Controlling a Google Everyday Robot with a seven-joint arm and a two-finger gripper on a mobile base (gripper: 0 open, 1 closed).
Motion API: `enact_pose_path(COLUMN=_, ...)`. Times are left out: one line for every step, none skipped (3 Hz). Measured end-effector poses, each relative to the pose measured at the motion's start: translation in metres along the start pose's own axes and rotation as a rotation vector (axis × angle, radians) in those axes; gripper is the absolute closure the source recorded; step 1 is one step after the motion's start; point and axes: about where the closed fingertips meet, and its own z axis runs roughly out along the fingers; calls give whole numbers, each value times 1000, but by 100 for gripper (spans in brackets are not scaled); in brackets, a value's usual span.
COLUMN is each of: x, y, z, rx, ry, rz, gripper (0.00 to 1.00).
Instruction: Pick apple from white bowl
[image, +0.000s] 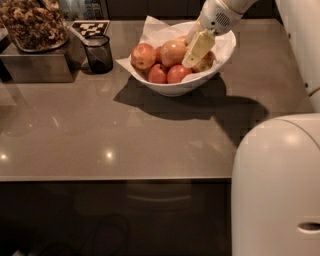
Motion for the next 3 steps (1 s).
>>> enact_pose_path(x=16, y=-4, z=1, rx=-7, ry=55, rz=17, gripper=36)
enact_pose_path(x=22, y=-8, z=5, rx=-12, ry=63, rz=19, gripper=36)
enact_pose_path(x=26, y=-12, z=16, rx=-31, ry=58, rz=24, gripper=36)
